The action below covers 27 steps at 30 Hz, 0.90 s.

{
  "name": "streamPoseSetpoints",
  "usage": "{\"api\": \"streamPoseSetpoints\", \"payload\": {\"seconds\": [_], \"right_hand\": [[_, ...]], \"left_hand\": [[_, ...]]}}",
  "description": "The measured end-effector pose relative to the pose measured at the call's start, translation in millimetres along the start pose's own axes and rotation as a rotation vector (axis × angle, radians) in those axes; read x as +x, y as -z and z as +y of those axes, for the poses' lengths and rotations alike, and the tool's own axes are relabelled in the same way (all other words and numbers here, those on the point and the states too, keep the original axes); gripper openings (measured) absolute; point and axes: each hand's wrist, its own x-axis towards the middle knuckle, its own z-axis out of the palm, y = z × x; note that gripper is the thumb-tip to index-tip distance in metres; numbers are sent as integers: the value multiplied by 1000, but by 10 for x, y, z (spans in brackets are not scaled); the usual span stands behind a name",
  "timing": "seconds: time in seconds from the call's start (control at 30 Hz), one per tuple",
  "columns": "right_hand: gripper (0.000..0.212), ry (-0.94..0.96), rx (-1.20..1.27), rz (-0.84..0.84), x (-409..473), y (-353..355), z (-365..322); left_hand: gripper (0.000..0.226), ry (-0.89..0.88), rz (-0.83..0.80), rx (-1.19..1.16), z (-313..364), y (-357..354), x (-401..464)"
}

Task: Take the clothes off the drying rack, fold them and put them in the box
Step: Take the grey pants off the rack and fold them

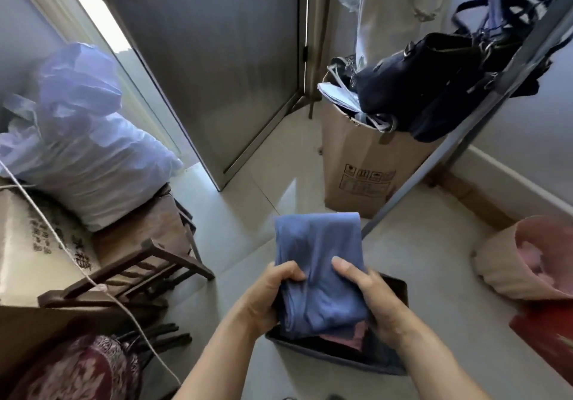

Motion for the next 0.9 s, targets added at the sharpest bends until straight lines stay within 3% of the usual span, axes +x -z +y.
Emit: {"api": "streamPoseSetpoints", "payload": {"seconds": [0.07, 0.13, 0.23, 0.33, 0.5, 0.57, 0.8, 0.9], "right_hand": [[22, 17, 37, 70, 211, 45, 268], [13, 118, -99, 225, 461, 101, 618], [9, 177, -202, 272, 761, 128, 1076], [12, 109, -149, 369, 1044, 269, 1608], [14, -45, -81, 478, 1452, 656, 2515], [12, -93, -64, 478, 1601, 822, 2736], [36, -243, -117, 433, 2151, 1536, 3189], [39, -227, -147, 421, 2427, 1669, 3303]], "left_hand": [[45, 20, 79, 34, -155, 105, 254], [39, 17, 245, 205, -435, 224, 550], [13, -13, 455, 423, -981, 404, 921], [13, -122, 592, 506, -1479, 600, 1192], [13, -116, 521, 293, -2172, 844, 1628], [17, -106, 455, 340, -2407, 916, 1848], [30, 71, 150, 531, -2879, 1009, 2609], [39, 9, 196, 591, -3005, 1021, 2914]]}}
